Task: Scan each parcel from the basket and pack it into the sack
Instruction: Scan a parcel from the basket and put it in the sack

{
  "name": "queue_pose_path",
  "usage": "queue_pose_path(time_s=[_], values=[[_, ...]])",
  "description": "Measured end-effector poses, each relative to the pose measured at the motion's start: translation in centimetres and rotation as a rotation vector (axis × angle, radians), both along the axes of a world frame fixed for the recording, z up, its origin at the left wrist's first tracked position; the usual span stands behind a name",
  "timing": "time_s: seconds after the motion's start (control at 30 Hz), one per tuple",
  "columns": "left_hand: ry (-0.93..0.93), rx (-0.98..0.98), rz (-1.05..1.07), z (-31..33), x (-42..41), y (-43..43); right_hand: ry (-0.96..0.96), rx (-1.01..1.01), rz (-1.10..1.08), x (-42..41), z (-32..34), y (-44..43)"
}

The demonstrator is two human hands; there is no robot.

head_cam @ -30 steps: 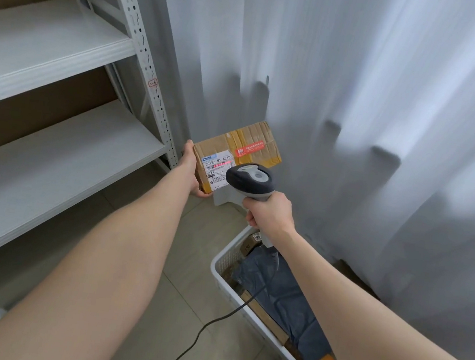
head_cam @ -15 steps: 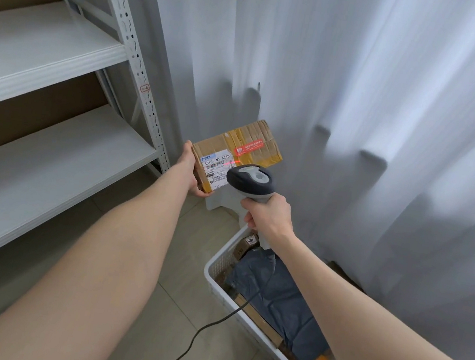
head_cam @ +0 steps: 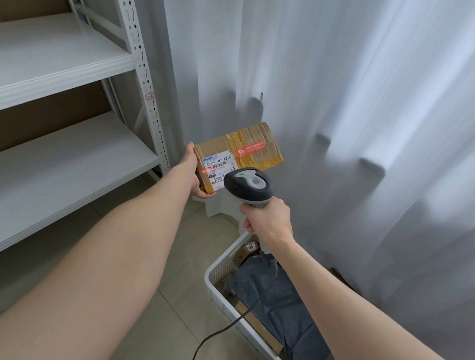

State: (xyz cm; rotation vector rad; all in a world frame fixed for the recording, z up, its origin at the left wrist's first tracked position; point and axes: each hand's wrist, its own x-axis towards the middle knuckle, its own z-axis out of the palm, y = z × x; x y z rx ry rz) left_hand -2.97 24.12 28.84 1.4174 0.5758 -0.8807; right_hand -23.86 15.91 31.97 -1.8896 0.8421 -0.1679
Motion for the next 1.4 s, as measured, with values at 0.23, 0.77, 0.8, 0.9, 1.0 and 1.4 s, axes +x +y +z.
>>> queue_pose_path(time_s=[0.23,0.77,0.8,0.9,1.0,1.4], values=[[-0.009,0.006,-0.005,0.2,-0.2,0.8,-0.009,-0.018,0.009,-0.4,0.4,0.7],[-0.067,-0.034,0.062,1.8,-5.8,7.4,-0.11,0.123,0.052,-3.2,-0.9,5.0],[-0.08,-0.039,0.065,2.0,-6.7,8.4,-0.124,0.162,0.046,-3.5,-0.9,5.6],[-0.104,-0.017,0.07,2.5,-9.6,12.4,-0.186,0.311,0.002,-4.2,-0.9,7.8],[-0.12,0.02,0.112,2.5,-12.7,17.6,-0.23,0.477,-0.022,-4.6,-1.2,11.4],[-0.165,0.133,0.381,0.2,-19.4,42.4,-0.148,0.639,0.203,-3.2,-3.5,32.5]])
